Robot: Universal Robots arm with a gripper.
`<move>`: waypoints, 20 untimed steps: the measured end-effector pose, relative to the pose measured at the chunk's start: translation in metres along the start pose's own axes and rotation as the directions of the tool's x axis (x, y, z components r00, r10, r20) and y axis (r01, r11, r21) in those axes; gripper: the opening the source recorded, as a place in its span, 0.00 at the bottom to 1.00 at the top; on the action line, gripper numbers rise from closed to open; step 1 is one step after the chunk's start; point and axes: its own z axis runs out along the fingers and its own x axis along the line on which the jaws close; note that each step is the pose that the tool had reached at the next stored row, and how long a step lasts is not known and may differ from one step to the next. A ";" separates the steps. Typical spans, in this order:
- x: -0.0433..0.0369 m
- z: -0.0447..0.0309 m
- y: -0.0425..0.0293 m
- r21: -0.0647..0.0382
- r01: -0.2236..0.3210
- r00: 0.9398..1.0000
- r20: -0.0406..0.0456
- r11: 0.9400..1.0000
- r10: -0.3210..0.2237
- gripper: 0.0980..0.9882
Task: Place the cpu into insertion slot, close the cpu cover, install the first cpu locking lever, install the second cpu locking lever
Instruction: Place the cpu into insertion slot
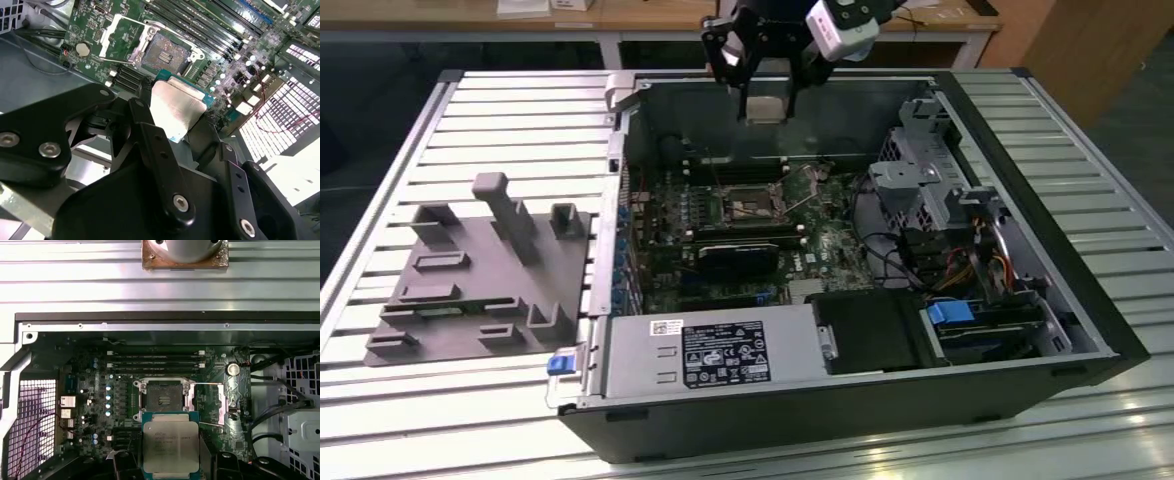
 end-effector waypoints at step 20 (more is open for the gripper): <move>0.0037 0.0353 -0.0033 -0.001 0.003 1.000 0.028 1.000 -0.002 0.49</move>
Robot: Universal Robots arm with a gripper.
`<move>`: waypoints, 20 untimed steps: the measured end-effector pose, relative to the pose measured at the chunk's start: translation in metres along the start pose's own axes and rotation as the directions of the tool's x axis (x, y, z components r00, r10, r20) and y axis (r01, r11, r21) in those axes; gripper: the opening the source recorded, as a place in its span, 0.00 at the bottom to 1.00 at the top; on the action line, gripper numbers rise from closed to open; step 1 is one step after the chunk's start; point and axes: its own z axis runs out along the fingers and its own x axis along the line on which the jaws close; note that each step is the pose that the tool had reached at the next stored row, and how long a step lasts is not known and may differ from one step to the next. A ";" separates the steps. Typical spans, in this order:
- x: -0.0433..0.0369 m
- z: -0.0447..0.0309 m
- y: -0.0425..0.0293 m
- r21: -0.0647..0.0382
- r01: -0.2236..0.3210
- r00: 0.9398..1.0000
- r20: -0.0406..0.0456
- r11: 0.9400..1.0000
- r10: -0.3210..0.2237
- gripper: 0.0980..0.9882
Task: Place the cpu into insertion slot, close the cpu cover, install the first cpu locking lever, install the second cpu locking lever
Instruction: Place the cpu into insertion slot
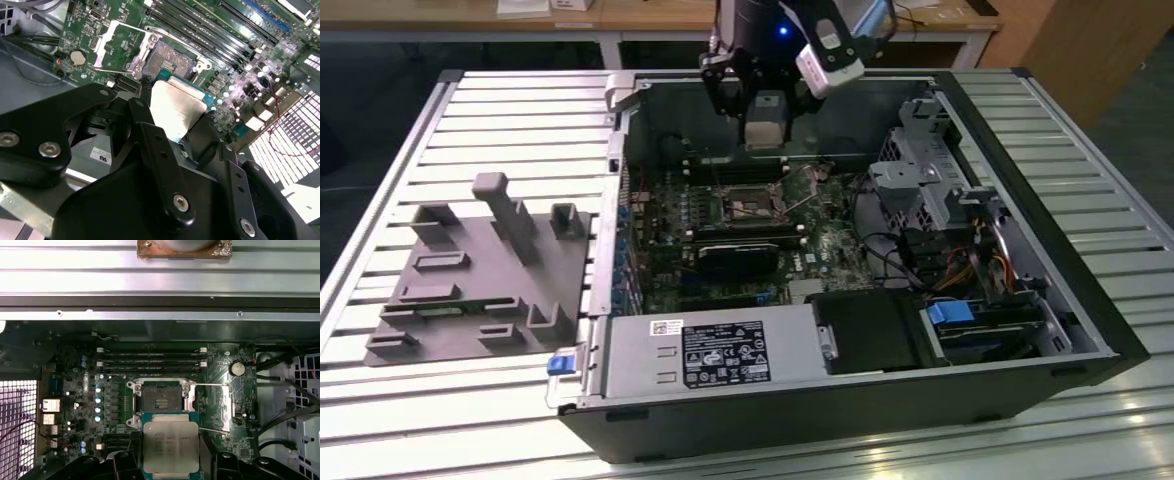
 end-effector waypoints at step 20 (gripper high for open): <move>0.0019 0.0348 -0.0023 0.003 0.000 1.000 0.002 1.000 0.000 0.49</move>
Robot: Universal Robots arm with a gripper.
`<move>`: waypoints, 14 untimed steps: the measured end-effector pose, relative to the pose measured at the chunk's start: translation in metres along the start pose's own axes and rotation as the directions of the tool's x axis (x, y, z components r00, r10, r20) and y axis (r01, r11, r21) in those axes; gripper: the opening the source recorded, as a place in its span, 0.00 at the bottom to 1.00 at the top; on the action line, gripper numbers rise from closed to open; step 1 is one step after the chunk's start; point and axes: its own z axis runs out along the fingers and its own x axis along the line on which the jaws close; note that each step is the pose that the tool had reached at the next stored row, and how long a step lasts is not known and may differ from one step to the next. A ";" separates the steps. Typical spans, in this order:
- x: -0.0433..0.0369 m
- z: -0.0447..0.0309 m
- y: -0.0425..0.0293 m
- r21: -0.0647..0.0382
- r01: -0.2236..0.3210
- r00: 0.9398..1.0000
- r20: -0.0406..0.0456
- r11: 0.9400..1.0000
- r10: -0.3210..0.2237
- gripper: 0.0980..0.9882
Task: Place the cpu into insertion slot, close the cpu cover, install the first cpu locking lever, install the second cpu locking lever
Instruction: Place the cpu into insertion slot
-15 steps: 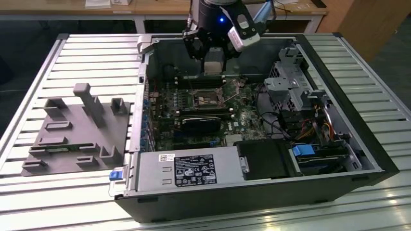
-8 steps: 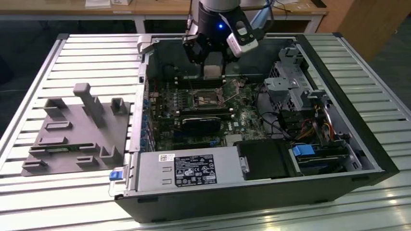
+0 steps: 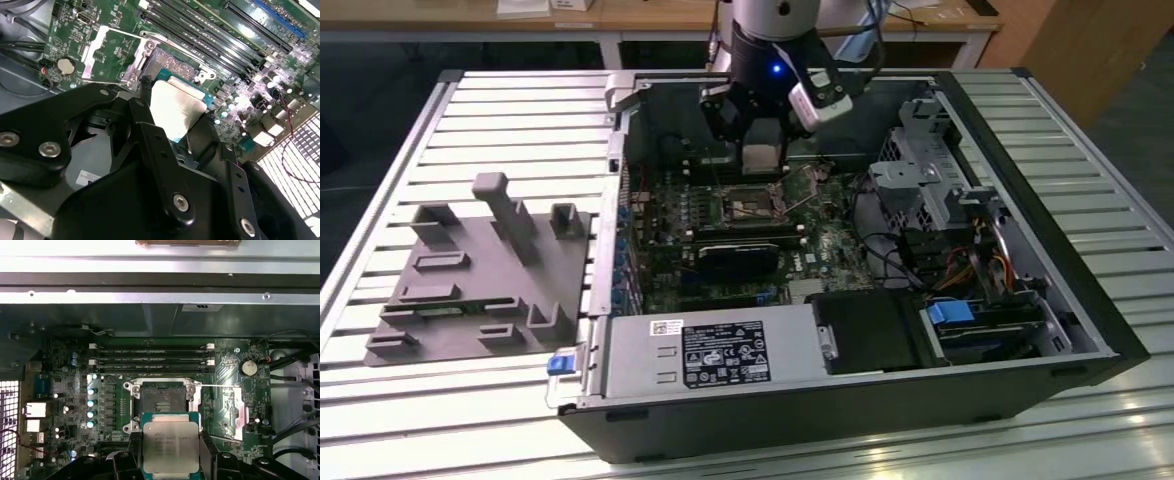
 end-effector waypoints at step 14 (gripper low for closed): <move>0.0008 0.0135 -0.0011 0.004 -0.080 0.997 0.007 0.997 0.080 0.49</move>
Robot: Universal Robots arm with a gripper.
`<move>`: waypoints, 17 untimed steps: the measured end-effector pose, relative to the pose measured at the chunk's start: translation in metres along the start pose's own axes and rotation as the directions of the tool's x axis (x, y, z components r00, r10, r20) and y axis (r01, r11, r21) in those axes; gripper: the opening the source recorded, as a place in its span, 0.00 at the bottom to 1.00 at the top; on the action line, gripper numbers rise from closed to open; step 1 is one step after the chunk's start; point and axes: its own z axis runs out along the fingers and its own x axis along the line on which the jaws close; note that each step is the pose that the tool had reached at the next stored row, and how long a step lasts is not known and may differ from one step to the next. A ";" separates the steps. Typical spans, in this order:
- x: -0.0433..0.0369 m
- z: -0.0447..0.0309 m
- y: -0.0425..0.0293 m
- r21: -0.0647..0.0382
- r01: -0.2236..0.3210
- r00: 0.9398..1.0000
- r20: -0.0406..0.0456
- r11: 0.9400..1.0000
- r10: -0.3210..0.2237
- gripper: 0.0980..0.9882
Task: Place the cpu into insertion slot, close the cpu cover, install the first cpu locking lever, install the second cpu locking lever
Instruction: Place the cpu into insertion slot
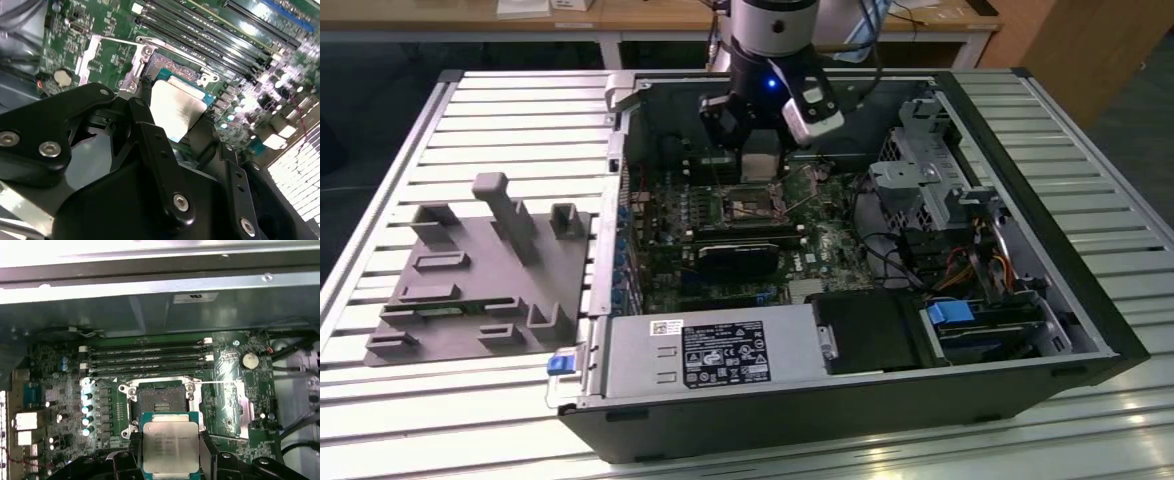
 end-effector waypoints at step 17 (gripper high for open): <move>0.0000 0.0020 -0.0002 0.000 -0.269 0.963 0.023 0.963 0.269 0.49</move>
